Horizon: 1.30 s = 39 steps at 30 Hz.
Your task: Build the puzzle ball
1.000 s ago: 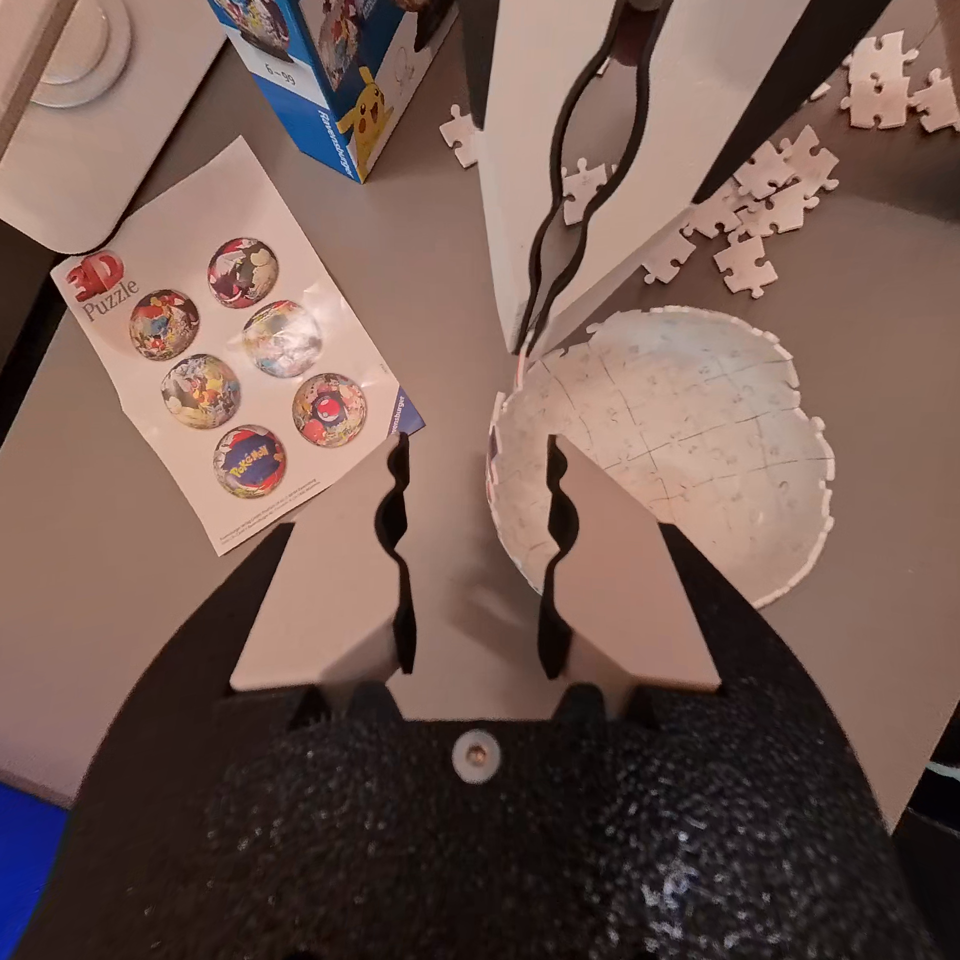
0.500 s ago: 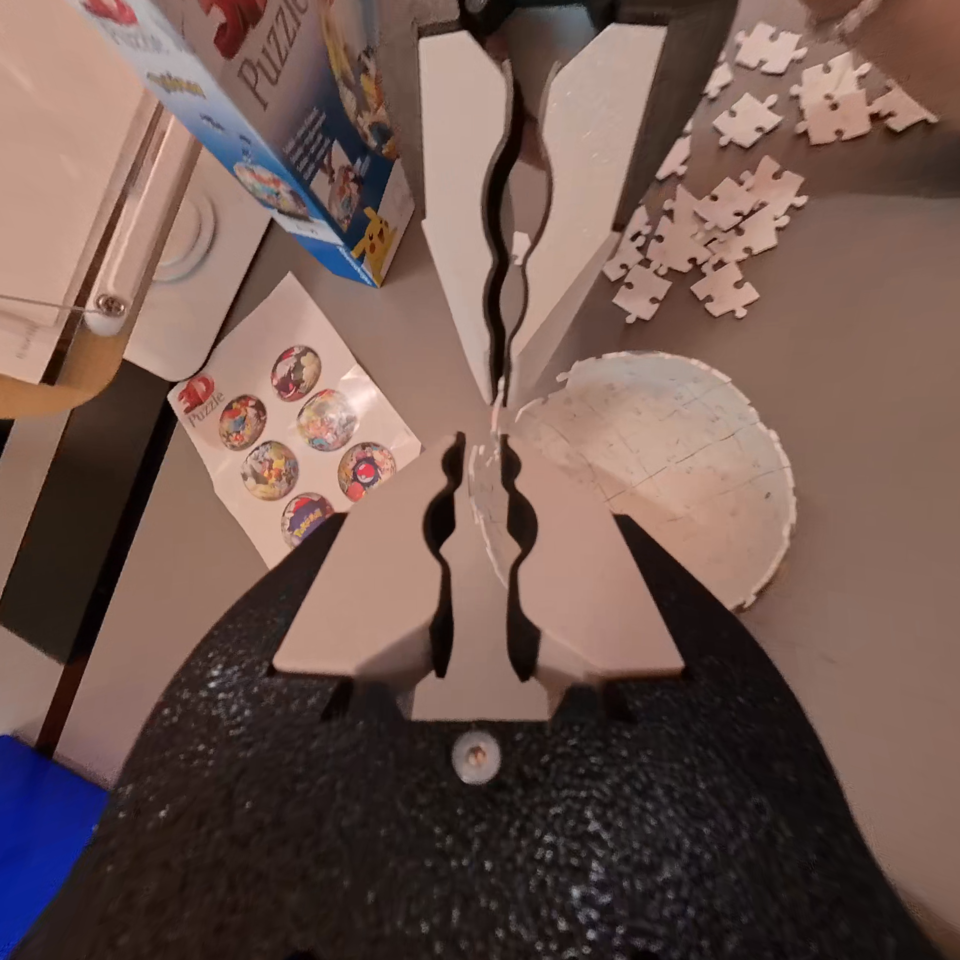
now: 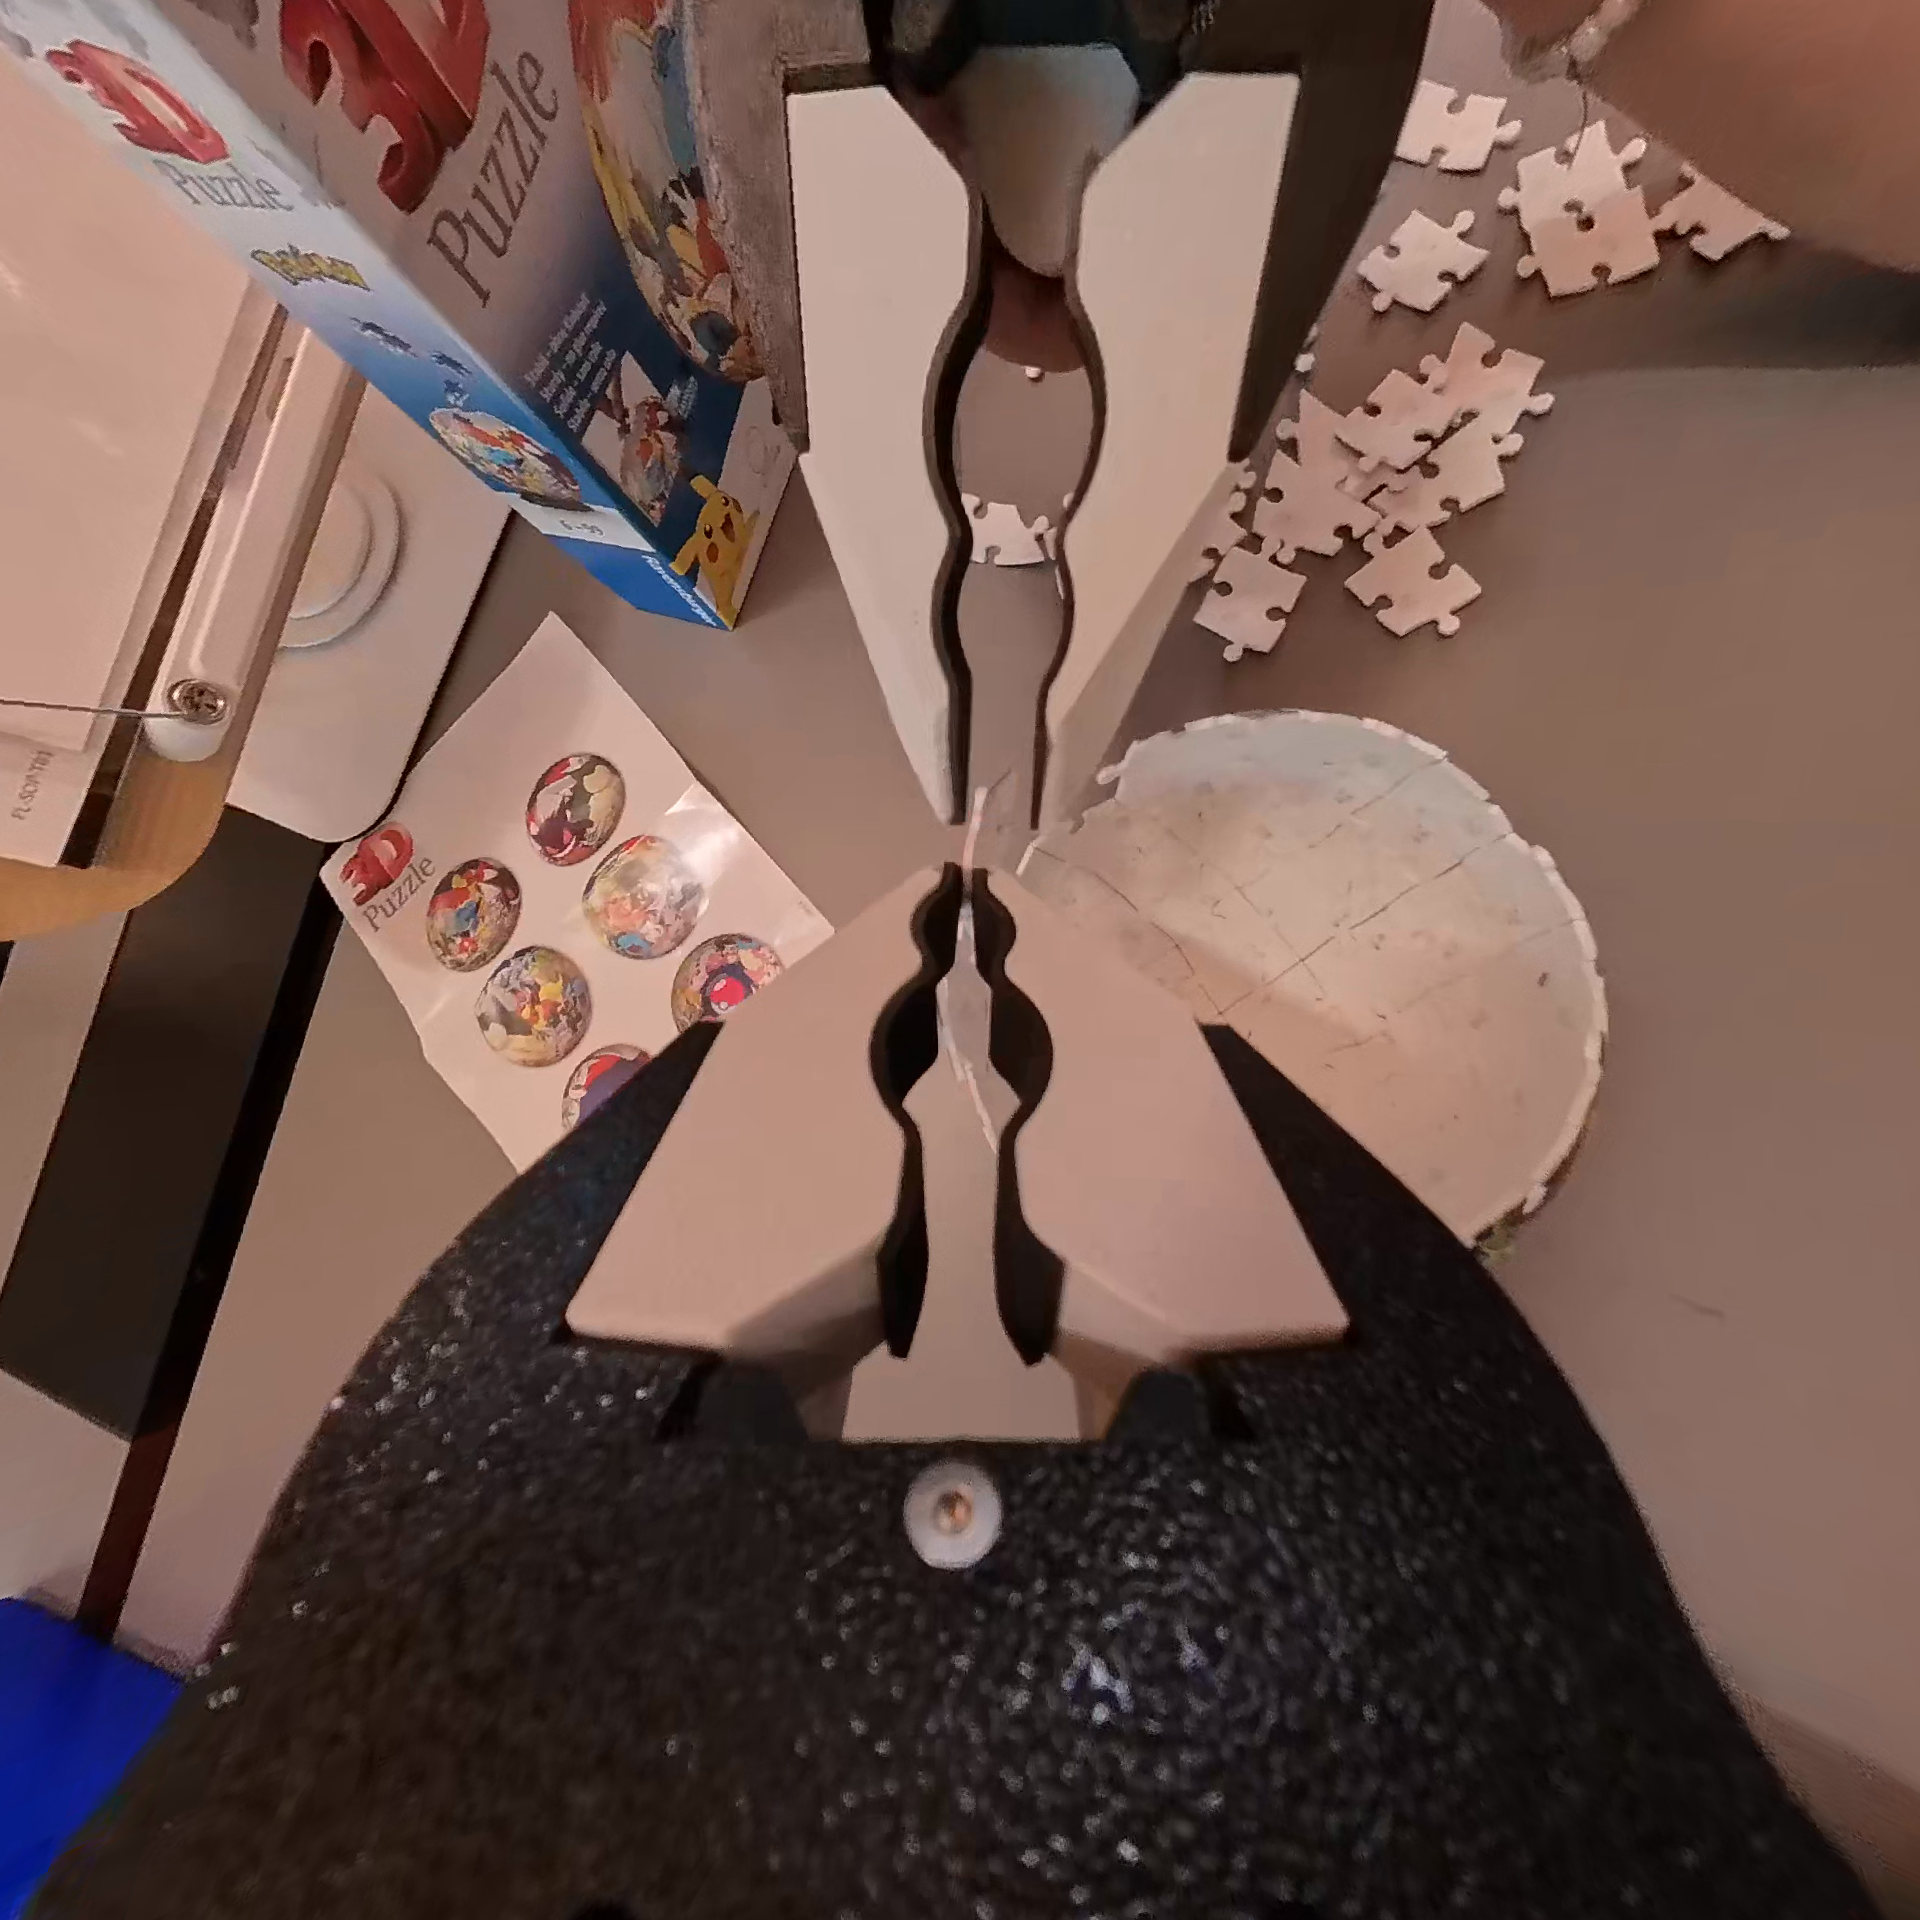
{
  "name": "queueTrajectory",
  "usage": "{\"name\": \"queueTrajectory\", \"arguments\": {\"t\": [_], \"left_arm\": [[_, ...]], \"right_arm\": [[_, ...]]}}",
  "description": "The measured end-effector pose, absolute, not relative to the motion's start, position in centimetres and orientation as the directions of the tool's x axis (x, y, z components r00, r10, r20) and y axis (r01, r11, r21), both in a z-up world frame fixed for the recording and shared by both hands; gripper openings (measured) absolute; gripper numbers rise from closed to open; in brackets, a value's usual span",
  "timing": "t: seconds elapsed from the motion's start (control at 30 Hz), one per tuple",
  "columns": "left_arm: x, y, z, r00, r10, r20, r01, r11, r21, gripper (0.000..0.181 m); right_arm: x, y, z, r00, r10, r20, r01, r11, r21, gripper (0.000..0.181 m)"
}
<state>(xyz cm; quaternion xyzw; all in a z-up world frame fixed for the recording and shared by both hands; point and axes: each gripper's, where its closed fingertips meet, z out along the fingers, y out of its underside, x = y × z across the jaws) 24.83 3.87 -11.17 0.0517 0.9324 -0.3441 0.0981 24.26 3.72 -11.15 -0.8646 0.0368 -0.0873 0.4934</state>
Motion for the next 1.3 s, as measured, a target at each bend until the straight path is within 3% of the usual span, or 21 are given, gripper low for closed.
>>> {"name": "queueTrajectory", "arguments": {"t": [0.83,1.3], "left_arm": [[24.7,3.9,-12.3,-0.971,0.054,-0.232,0.183,0.794,-0.580,0.000],[24.9,3.8,-12.8,-0.969,0.053,-0.241,0.183,0.809,-0.559,0.000]], "right_arm": [[24.4,3.8,-12.5,0.982,-0.111,0.150,0.061,-0.571,-0.819,0.001],[24.7,4.1,-13.2,0.951,-0.036,0.308,0.221,-0.619,-0.753,0.002]]}}
